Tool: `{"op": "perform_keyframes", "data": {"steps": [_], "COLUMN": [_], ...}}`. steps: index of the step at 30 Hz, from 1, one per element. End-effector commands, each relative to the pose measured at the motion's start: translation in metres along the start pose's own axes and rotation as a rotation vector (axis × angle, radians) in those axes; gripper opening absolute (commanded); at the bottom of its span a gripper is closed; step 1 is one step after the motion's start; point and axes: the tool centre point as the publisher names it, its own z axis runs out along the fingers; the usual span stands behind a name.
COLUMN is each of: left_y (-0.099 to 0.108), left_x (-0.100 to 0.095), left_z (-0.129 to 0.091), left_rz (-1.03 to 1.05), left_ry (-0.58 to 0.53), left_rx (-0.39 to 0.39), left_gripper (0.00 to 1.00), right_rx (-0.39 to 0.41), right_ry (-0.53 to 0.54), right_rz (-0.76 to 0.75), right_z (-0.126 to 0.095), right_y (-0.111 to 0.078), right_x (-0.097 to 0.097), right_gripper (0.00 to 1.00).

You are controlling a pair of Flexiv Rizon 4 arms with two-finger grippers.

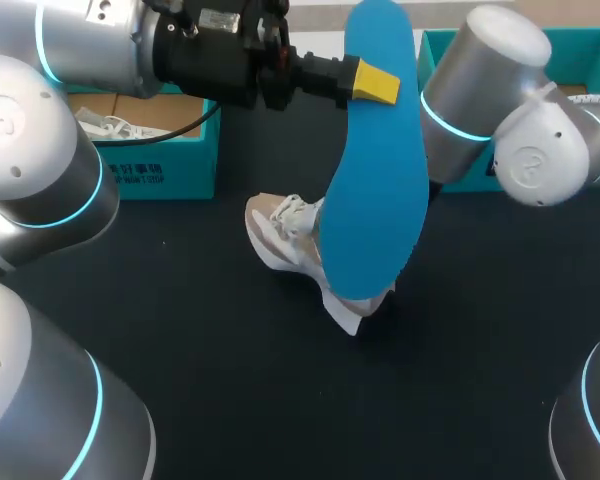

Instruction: Take the shoe out of the shoebox, open the shoe tongue, remove and reinsert the insole, then place the shoe into the shoebox

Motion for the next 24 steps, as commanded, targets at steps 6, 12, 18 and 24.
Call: {"op": "perform_keyframes", "data": {"steps": [6,12,18,24], "left_y": [0.001,0.001,0.001,0.001], "left_x": [-0.001,-0.001,-0.001,-0.001], "left_z": [0.001,0.001,0.001,0.001], "left_rz": [0.0,0.0,0.0,0.0], "left_ry": [0.001,0.001,0.001,0.001], "left_rx": [0.001,0.001,0.001,0.001], "left_gripper": [0.0,0.0,0.0,0.0], "right_rx": [-0.112,-0.244,-0.282,-0.277], "right_ry": [-0.036,-0.048,-0.055,-0.052], "right_rz": [0.179,0.403,0.48,0.557], "right_z": [-0.003,0.005,0.009,0.018], "right_y": [-0.006,-0.022,-0.024,-0.03], "right_x": [0.002,0.007,0.015,0.016], "right_gripper": [0.0,0.0,0.0,0.0]}}
